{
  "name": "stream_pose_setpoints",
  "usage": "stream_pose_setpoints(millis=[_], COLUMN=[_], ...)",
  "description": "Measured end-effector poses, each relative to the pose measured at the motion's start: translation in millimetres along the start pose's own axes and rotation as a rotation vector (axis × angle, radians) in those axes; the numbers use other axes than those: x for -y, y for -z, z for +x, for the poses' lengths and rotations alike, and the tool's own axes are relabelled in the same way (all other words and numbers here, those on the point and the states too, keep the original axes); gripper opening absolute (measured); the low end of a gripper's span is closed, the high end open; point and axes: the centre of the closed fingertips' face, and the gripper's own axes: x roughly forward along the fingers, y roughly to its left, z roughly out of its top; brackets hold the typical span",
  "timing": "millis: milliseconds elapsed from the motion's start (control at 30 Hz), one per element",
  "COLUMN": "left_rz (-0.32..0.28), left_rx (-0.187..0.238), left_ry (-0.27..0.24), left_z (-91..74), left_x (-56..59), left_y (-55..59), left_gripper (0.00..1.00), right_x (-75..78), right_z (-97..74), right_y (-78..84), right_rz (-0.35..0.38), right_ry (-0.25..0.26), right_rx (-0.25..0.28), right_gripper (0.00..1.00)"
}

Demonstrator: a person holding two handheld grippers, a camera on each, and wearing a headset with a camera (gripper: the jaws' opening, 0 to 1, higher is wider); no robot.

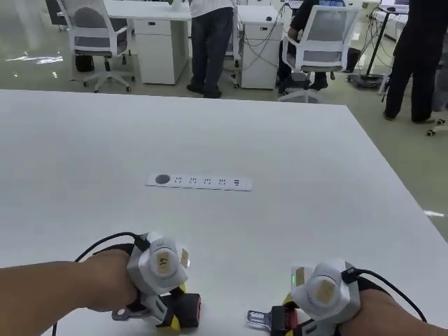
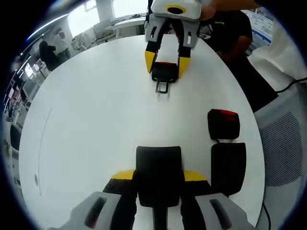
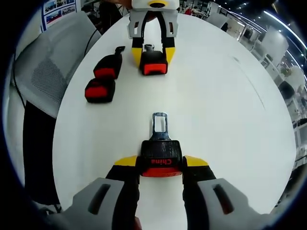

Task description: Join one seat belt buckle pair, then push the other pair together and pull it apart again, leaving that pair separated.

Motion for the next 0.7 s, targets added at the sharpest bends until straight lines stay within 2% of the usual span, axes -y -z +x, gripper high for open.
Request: stream_pose_setpoints(millis=[200,333,400,433,500,567,600,667,700], left_rz=[-0.004,-0.006,-0.001,-0.007,-0.067,-0.079,-0.085,-0.086,-0.097], left_rx=[-0.003,-0.002,-0.008,-0.010,-0.007,0.013,0.019,0.022,0.047], left_ry=[-0.006,-0.015,-0.017,-0.016,-0.010,-0.006,-0.001,-0.019,-0.046], left_z=[0.3,0.6,0.2,0.0,0.2,-0.4,-1.2,-3.4,-7.5], left_x=[-1.7,-2.8,-2.0,-2.3,-3.8,-7.3,-5.4,-1.6,-3.3], left_y=[1.6,2.2,2.0,1.8,2.6,5.6,6.6,8.2,6.8], left_gripper=[0.35,0.35,0.35,0.35,0.35,0.38,0.41,0.46,0.46], right_x=[1.0,3.3,8.2,8.9,10.4,11.3,11.0,8.5,8.1], right_z=[-5.8,-4.5,-4.6,-4.8,-5.5,-5.9,-7.1,-13.3,-16.2], right_y=[9.3,7.5,7.5,7.4,7.5,8.3,9.0,6.7,5.8], right_rz=[0.019,0.014,0.010,0.012,0.023,0.068,0.112,0.171,0.183], right_ry=[0.002,0.008,0.032,0.038,0.056,0.066,0.075,0.091,0.099], right_rx=[-0.004,-0.009,-0.016,-0.017,-0.015,0.005,0.029,0.066,0.078], right_gripper=[0.33,0.34,0.38,0.39,0.41,0.42,0.43,0.43,0.44])
